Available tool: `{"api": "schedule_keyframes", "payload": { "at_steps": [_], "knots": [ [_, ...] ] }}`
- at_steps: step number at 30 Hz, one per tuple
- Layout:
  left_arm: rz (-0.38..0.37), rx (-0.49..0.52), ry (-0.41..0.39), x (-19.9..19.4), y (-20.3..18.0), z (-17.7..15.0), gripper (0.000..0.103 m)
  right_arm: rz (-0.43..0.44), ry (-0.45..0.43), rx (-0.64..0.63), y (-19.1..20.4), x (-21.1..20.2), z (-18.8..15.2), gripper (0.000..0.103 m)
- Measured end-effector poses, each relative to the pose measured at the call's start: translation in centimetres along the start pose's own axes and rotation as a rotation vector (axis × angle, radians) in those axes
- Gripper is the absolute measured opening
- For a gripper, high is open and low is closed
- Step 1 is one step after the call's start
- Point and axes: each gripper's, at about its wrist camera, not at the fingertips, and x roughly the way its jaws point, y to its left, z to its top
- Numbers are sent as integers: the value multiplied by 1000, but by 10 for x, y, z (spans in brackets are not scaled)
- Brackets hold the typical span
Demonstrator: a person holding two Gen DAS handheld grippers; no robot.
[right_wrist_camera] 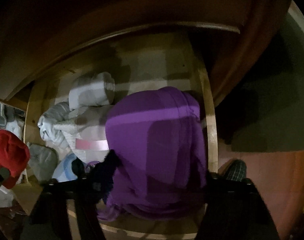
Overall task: Take underwear out of drawer
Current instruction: 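Grasp the purple underwear with the right tool and lift it from the drawer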
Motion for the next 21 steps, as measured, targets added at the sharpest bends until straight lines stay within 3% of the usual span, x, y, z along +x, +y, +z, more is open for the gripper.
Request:
{"api": "schedule_keyframes", "payload": {
  "at_steps": [6,21],
  "knots": [
    [1,-15,0,0,4,-1,41,-18,-49,-28,1,-8,-8,43],
    [146,26,-72,-11,2,-3,41,-106,-197,-95,8,-70,-37,38]
  ]
}}
